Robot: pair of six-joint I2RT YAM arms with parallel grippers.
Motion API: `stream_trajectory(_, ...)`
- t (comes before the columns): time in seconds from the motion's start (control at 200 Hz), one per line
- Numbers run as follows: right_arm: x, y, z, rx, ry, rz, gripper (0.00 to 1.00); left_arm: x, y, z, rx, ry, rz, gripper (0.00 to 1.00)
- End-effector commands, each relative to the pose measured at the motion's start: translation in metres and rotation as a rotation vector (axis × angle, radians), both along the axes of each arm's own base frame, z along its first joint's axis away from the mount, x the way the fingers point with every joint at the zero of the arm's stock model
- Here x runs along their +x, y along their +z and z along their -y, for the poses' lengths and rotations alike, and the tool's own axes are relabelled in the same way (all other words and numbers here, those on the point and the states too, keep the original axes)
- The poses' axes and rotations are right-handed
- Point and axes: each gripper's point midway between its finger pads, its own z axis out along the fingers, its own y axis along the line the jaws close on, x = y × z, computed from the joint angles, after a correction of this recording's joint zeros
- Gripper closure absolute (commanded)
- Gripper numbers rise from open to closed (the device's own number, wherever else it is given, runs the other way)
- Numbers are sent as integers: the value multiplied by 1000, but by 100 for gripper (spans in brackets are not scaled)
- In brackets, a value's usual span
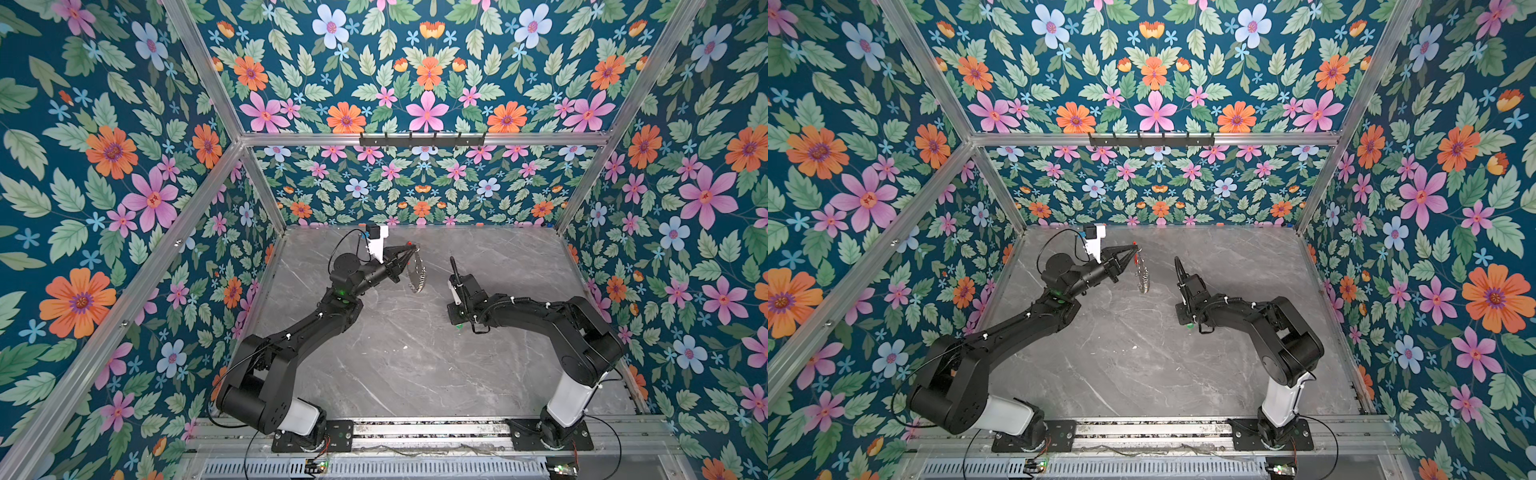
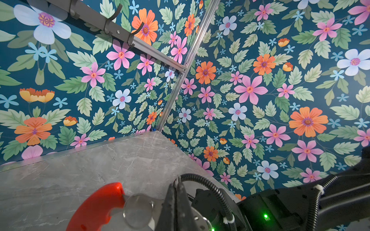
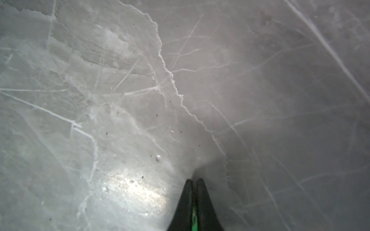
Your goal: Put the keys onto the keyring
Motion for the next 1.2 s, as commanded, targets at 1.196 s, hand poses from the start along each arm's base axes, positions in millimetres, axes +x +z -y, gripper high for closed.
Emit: stream_trajectory(1.196,-14,2,3,-1,39,-11,82,-4,13,-2,-33,-3,43,100)
